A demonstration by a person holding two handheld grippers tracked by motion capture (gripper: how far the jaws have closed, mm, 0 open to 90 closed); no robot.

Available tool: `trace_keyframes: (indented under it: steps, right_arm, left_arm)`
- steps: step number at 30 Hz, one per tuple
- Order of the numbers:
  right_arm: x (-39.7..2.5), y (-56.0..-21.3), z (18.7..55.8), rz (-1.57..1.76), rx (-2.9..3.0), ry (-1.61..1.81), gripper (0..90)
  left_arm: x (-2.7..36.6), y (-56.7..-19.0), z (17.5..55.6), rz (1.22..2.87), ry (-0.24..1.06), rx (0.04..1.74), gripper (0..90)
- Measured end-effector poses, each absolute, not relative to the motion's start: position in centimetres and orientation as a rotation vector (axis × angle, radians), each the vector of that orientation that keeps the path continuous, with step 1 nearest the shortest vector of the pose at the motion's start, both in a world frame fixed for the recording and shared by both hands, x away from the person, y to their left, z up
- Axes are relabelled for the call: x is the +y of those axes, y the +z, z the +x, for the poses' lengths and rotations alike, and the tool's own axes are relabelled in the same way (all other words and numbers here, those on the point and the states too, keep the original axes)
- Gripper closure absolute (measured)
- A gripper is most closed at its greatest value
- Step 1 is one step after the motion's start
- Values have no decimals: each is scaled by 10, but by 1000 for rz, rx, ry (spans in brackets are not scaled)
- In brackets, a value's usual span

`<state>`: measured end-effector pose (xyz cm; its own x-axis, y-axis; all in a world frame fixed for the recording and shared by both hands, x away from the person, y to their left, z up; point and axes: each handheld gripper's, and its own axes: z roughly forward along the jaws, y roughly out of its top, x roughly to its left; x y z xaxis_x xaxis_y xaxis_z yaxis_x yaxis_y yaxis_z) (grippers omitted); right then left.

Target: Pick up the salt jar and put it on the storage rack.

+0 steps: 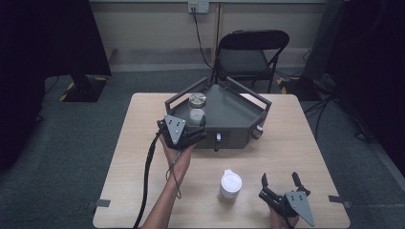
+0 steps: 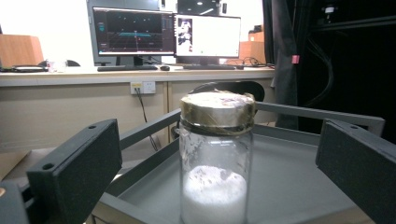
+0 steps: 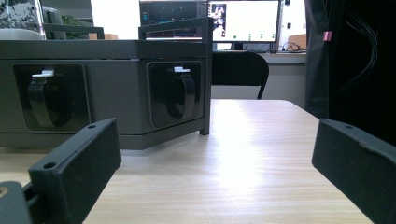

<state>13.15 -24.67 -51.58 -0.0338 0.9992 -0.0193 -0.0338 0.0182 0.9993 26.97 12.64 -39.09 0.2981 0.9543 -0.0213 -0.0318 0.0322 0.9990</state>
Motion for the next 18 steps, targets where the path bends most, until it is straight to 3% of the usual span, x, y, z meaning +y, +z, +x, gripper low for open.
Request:
trace_keyframes:
  steps: [18]
  right_arm:
    - [-247,-516,132,1153,1219,1236,0]
  left_arm:
    - [138,-421,212,1245,988,929,0]
